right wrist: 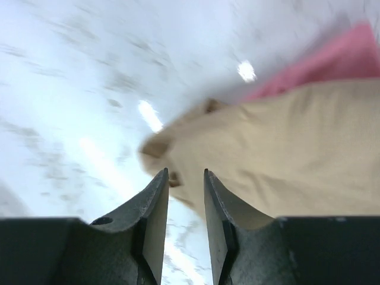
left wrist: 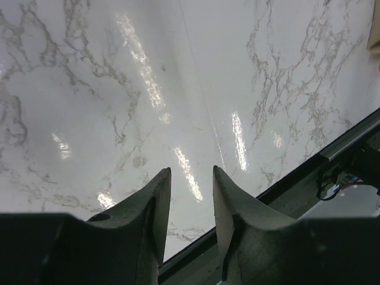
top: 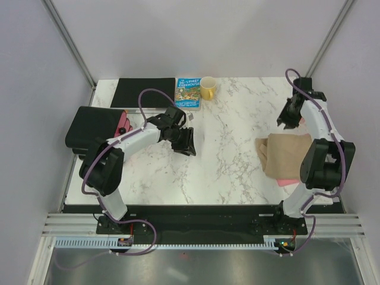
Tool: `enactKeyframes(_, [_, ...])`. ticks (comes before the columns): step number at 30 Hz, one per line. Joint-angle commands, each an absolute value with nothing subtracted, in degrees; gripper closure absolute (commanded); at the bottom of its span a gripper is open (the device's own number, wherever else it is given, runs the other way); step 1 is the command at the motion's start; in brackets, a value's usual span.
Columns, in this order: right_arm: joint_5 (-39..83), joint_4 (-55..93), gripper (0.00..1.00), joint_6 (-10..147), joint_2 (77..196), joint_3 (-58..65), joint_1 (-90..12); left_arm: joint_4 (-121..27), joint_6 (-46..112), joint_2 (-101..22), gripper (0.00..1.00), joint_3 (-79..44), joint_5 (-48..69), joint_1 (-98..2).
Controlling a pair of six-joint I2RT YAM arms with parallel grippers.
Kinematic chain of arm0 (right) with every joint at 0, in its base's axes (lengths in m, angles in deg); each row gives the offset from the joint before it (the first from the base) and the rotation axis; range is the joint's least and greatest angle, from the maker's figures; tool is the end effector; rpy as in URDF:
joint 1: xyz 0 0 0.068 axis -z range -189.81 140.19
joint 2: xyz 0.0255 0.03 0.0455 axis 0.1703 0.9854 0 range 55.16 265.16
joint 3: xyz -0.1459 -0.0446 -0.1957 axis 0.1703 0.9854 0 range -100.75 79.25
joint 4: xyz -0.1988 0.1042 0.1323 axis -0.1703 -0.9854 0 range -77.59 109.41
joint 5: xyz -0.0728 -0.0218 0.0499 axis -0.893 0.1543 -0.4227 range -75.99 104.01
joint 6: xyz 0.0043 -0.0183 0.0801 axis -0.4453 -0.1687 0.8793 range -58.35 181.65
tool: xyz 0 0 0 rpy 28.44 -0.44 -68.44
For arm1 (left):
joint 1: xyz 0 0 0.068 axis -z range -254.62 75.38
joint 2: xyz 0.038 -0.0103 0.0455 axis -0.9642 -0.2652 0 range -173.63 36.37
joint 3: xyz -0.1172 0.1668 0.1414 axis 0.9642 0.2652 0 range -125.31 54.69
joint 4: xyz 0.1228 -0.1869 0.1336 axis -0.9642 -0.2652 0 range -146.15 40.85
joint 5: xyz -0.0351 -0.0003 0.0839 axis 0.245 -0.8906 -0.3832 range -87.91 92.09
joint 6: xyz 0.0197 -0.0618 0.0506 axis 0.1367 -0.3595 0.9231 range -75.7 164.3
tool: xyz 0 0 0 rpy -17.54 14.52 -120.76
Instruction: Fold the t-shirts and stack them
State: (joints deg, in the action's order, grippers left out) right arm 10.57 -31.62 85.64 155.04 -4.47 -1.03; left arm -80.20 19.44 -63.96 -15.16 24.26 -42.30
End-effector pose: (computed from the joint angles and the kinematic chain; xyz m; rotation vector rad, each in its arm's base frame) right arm 0.3634 -0.0604 0.2041 0.7886 2.6232 -0.0085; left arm 0.2986 -0.2208 0.1525 0.3181 2.7605 -0.8143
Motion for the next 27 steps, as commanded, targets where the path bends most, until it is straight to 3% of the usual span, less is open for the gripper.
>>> enactKeyframes(1, [12.7,-35.2,0.62,88.2,147.8,-17.8,-6.4,-82.5,17.0,-60.6,0.58,-15.4,20.2,-44.4])
enactKeyframes(6, [21.3,-32.0,0.61,91.0,144.0,-16.1,-12.3,-84.5,16.4,-58.2,0.57,-16.1,18.4,-47.4])
enactKeyframes(17, [29.3,-16.8,0.61,92.0,133.9,6.6,-24.0,-87.7,15.2,-52.8,0.56,-19.2,17.6,-50.9])
enactKeyframes(27, [30.6,-18.1,0.61,90.2,137.6,8.2,-25.0,-88.8,12.0,-51.3,0.56,-18.2,16.8,-51.0])
